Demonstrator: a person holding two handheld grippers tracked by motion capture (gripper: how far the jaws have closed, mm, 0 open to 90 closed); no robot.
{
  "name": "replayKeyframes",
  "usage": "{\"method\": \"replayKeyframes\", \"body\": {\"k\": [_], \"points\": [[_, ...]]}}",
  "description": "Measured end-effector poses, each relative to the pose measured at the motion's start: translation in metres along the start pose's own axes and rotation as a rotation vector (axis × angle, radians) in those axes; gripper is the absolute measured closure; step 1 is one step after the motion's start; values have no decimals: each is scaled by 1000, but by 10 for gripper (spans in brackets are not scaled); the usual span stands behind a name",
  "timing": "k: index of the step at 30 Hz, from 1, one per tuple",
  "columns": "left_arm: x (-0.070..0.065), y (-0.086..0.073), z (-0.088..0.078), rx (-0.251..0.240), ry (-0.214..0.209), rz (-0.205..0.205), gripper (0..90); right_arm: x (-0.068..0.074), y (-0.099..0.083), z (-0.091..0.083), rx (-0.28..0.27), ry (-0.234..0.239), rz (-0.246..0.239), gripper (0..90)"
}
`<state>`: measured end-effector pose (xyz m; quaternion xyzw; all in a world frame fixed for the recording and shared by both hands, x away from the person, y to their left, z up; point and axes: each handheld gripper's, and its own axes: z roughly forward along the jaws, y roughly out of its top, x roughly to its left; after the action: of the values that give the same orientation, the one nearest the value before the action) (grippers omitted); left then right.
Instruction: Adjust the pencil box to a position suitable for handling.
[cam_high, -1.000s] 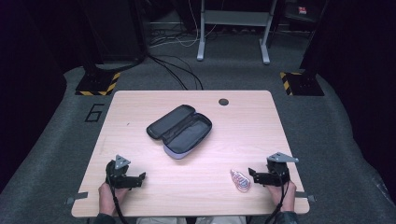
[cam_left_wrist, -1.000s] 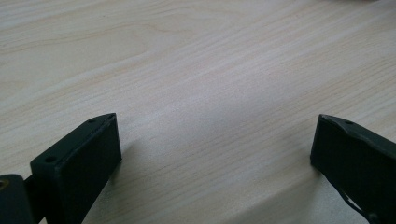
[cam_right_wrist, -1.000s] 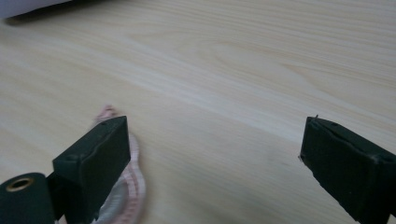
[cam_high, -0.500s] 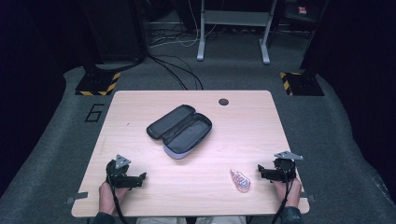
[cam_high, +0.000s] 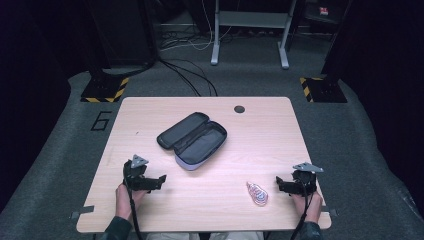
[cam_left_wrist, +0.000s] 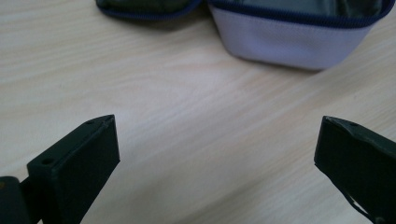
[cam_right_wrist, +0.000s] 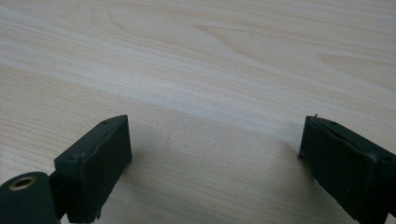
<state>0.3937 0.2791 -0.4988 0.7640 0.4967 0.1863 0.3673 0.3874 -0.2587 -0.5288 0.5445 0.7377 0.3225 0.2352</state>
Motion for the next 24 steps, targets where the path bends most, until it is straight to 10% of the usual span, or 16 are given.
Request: {"method": "replayKeyframes", "body": {"k": [24], "points": [[-19,75,52,44,4,-8,49,-1,0,0,-9,1,-2,115]]}}
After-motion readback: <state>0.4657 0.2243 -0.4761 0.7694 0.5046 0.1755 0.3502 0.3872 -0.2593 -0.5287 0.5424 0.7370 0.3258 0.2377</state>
